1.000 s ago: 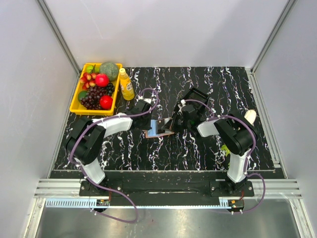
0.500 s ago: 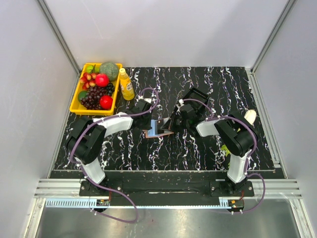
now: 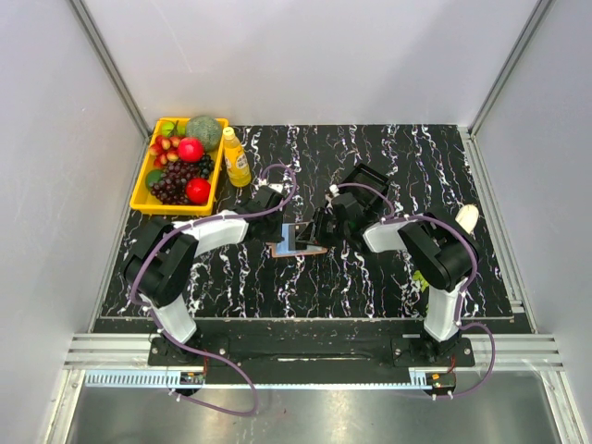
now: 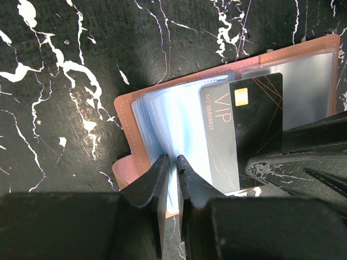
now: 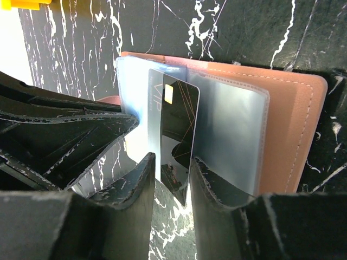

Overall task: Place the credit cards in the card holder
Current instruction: Insert the credit card into the card holder.

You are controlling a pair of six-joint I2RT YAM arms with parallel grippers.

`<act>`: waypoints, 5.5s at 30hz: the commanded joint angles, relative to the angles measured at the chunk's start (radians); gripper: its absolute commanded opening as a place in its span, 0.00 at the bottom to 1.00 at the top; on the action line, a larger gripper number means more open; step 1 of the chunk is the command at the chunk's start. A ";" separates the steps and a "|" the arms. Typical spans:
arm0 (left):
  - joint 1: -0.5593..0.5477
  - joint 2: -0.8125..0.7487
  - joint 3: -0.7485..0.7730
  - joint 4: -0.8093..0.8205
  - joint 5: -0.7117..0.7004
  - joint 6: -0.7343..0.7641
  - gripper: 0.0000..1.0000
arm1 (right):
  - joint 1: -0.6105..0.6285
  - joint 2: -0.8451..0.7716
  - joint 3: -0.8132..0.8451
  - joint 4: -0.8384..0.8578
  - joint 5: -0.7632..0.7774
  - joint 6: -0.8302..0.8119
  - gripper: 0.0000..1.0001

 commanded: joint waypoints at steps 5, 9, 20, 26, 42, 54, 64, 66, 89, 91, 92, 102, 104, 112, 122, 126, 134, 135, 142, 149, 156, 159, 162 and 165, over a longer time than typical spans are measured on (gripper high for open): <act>0.000 0.070 -0.072 -0.188 -0.041 0.010 0.16 | 0.021 -0.005 0.045 -0.117 0.030 -0.061 0.40; 0.000 0.055 -0.076 -0.175 -0.044 0.004 0.16 | 0.042 0.016 0.077 -0.158 0.053 -0.078 0.42; 0.023 -0.025 -0.141 -0.075 0.011 -0.051 0.19 | 0.064 -0.018 0.067 -0.183 0.103 -0.101 0.47; 0.062 -0.042 -0.175 -0.029 0.086 -0.057 0.19 | 0.091 0.008 0.109 -0.196 0.083 -0.125 0.49; 0.111 -0.089 -0.263 0.099 0.174 -0.114 0.19 | 0.143 0.007 0.159 -0.313 0.254 -0.145 0.54; 0.147 -0.131 -0.346 0.212 0.207 -0.149 0.20 | 0.143 -0.048 0.154 -0.348 0.331 -0.171 0.63; 0.147 -0.128 -0.341 0.240 0.249 -0.134 0.19 | 0.160 -0.021 0.205 -0.362 0.301 -0.196 0.62; 0.147 -0.129 -0.341 0.240 0.252 -0.134 0.19 | 0.172 -0.009 0.217 -0.361 0.290 -0.202 0.62; 0.146 -0.115 -0.332 0.240 0.257 -0.103 0.19 | 0.188 0.041 0.278 -0.290 0.210 -0.289 0.62; 0.147 -0.117 -0.329 0.234 0.252 -0.103 0.19 | 0.188 0.038 0.271 -0.266 0.175 -0.294 0.61; 0.147 -0.120 -0.327 0.231 0.246 -0.103 0.19 | 0.189 0.033 0.260 -0.256 0.175 -0.288 0.61; 0.147 -0.129 -0.313 0.191 0.197 -0.086 0.19 | 0.176 0.004 0.295 -0.342 0.329 -0.291 0.67; 0.149 -0.132 -0.312 0.185 0.191 -0.085 0.19 | 0.173 0.002 0.303 -0.362 0.351 -0.280 0.67; 0.147 -0.144 -0.312 0.186 0.187 -0.080 0.19 | 0.156 0.024 0.324 -0.328 0.324 -0.283 0.70; 0.147 -0.138 -0.310 0.198 0.197 -0.083 0.19 | 0.154 0.079 0.372 -0.327 0.293 -0.274 0.70; 0.147 -0.141 -0.312 0.201 0.198 -0.085 0.19 | 0.153 0.028 0.337 -0.315 0.336 -0.285 0.70; 0.149 -0.144 -0.309 0.194 0.203 -0.080 0.19 | 0.134 0.002 0.301 -0.304 0.350 -0.286 0.70; 0.147 -0.147 -0.309 0.194 0.201 -0.080 0.19 | 0.136 0.013 0.312 -0.317 0.337 -0.285 0.70; 0.147 -0.141 -0.309 0.201 0.207 -0.080 0.19 | 0.136 0.045 0.330 -0.293 0.265 -0.254 0.70; 0.147 -0.140 -0.309 0.209 0.206 -0.082 0.19 | 0.145 0.079 0.356 -0.261 0.184 -0.219 0.70; 0.147 -0.138 -0.315 0.220 0.210 -0.082 0.19 | 0.148 0.079 0.355 -0.256 0.192 -0.226 0.70; 0.147 -0.135 -0.313 0.221 0.214 -0.083 0.19 | 0.148 0.071 0.343 -0.226 0.170 -0.219 0.71; 0.147 -0.141 -0.316 0.221 0.214 -0.086 0.19 | 0.142 0.054 0.314 -0.168 0.137 -0.193 0.69; 0.147 -0.143 -0.316 0.217 0.207 -0.085 0.19 | 0.143 0.056 0.317 -0.167 0.129 -0.180 0.69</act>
